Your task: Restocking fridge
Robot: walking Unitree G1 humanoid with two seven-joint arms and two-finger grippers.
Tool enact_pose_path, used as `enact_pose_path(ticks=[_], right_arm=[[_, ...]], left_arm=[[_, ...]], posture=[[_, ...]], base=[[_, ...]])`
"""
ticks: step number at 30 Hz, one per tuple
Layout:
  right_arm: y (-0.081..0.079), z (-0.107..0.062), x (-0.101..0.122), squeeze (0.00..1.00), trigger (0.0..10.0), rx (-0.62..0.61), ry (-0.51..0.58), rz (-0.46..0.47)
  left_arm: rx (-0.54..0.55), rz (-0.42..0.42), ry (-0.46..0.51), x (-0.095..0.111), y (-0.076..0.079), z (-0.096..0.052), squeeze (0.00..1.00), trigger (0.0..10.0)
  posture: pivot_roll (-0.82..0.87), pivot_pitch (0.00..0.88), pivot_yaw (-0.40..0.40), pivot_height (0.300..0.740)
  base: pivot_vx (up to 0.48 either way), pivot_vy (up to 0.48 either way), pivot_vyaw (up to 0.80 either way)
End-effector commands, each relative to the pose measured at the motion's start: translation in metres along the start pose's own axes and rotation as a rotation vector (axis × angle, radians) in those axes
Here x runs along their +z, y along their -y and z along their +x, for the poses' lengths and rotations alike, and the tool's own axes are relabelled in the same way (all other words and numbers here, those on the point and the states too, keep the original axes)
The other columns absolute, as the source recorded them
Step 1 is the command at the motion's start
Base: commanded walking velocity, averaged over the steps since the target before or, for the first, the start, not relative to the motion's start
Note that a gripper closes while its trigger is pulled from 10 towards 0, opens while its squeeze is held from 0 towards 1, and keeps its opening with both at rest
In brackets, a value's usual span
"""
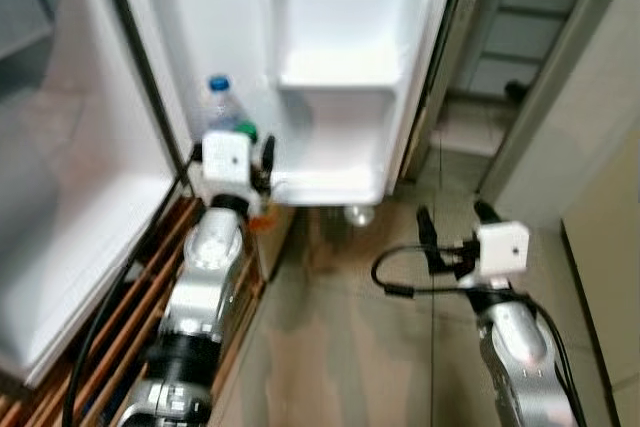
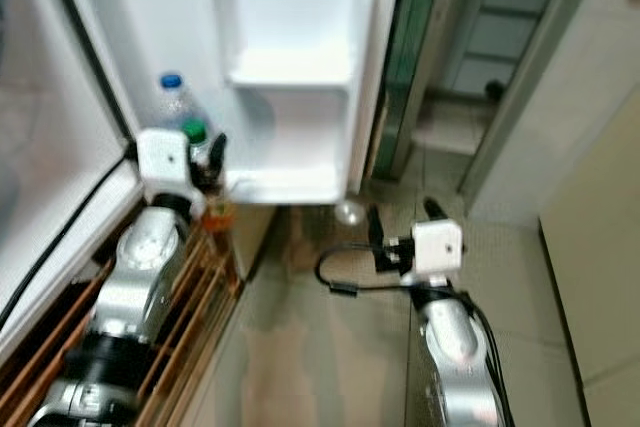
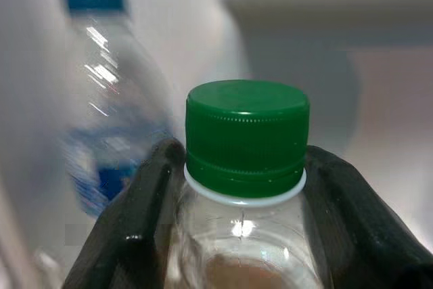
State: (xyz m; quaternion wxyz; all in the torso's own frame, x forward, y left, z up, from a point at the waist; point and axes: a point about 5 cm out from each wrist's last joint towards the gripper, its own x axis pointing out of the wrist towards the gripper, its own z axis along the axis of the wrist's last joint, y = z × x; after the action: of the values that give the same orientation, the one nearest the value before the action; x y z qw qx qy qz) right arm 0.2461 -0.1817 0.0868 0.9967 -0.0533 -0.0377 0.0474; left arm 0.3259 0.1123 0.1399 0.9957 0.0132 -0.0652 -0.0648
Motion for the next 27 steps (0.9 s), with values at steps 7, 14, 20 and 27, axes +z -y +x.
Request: enact_pose_path(ticks=[7,14,20,27], right_arm=[[-0.009,0.005,0.0,0.0,10.0,0.054,-0.004,0.015],[-0.014,-0.003,-0.01,0.0,10.0,0.161,-0.068,0.038],[-0.012,-0.006,-0.015,0.0,10.0,0.196,-0.104,0.04],[-0.021,-0.008,-0.013,0.0,10.0,0.312,-0.112,0.021]], left_arm=[[-0.072,-0.016,0.155,0.034,0.007,0.008,0.0,10.0],[-0.217,-0.182,0.231,0.063,0.038,0.014,0.0,10.0],[-0.217,-0.234,0.303,0.073,0.058,0.028,0.0,10.0],[-0.175,-0.154,0.353,0.07,0.071,0.034,0.0,10.0]], posture=[[-0.16,0.0,0.027,0.74],[-0.17,0.0,0.015,0.74],[-0.19,0.0,0.012,0.74],[-0.26,0.0,0.035,0.74]], base=[[0.0,0.0,0.0],[0.0,0.0,0.0],[0.0,0.0,0.0],[0.0,0.0,0.0]])
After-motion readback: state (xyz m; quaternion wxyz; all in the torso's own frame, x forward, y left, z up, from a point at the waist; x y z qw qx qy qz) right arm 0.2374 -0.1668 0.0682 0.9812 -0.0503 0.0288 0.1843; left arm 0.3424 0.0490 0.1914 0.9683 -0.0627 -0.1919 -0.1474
